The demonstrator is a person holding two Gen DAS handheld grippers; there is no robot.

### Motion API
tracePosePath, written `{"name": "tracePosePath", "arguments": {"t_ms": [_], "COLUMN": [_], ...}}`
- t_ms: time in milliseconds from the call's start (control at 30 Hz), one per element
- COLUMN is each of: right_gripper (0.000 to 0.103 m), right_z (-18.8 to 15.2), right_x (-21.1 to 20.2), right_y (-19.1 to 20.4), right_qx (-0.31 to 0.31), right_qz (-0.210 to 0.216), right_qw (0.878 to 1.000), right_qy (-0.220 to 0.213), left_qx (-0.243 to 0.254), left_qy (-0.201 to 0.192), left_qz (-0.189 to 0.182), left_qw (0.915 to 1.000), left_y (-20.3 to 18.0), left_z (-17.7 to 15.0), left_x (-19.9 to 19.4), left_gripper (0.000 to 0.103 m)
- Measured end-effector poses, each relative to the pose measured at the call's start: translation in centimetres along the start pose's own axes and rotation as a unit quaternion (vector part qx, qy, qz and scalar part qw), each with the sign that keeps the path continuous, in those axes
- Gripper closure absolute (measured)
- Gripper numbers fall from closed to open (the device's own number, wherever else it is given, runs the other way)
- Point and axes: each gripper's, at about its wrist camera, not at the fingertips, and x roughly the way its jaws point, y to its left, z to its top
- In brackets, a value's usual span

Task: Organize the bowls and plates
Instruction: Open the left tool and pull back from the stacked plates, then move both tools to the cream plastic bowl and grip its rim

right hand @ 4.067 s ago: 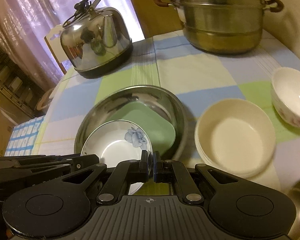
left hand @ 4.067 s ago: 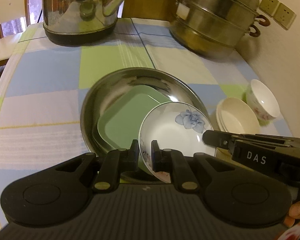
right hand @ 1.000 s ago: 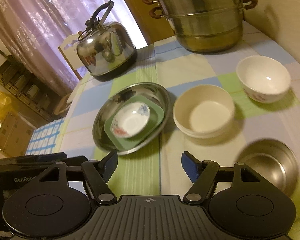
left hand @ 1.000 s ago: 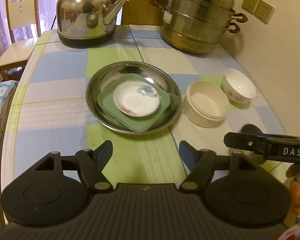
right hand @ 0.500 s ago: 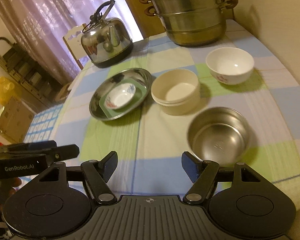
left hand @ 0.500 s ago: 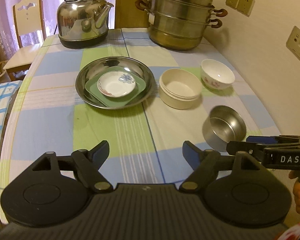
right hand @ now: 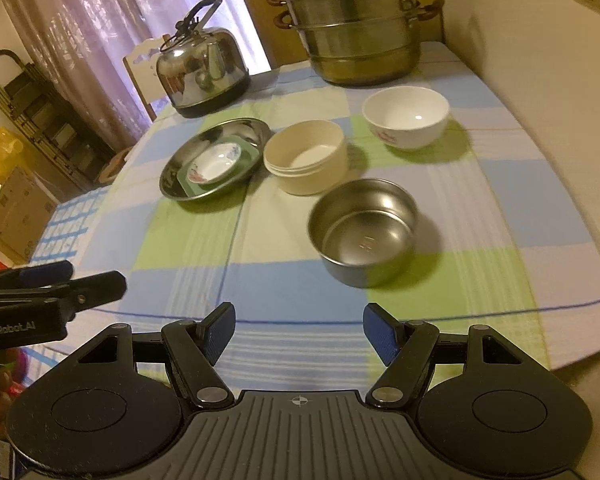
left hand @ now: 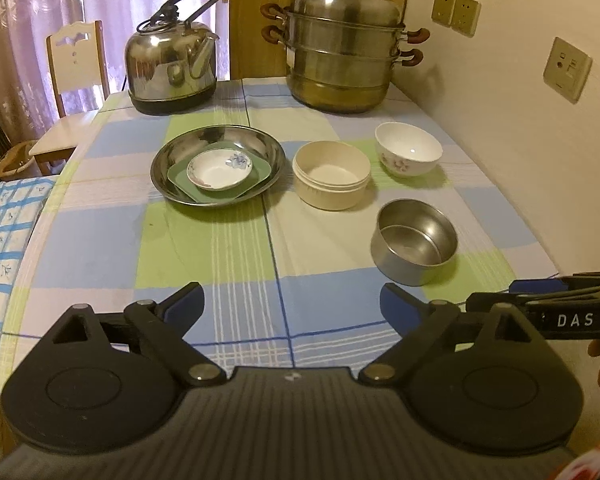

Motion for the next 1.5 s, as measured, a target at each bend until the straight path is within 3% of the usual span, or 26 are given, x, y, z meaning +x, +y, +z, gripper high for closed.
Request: {"name": "tracePosePath", "arguments": {"t_ms": [800, 1500], "right_gripper": [0.032, 0.032], "right_z": [-3.6, -1.6], "right_x": [-4.5, -3.9], "right_y": [-4.4, -5.3], "right_qx": [0.025, 0.036], "right_qz": [-0.034, -0.038], "right_qw": [0.999, 0.999], "right_qy": [-0.006, -0.009], "left_qx": [-0.003, -0.003], "left_qy": [0.019, 0.036], "left_qz": [-0.008, -0.008], "left_qw": [0.9998, 0.9993], "left_y": [-5.3, -5.9], "left_z": [-2.4, -0.2], "left_x": [-1.9, 0.4], "left_gripper": [0.009, 0.010]}}
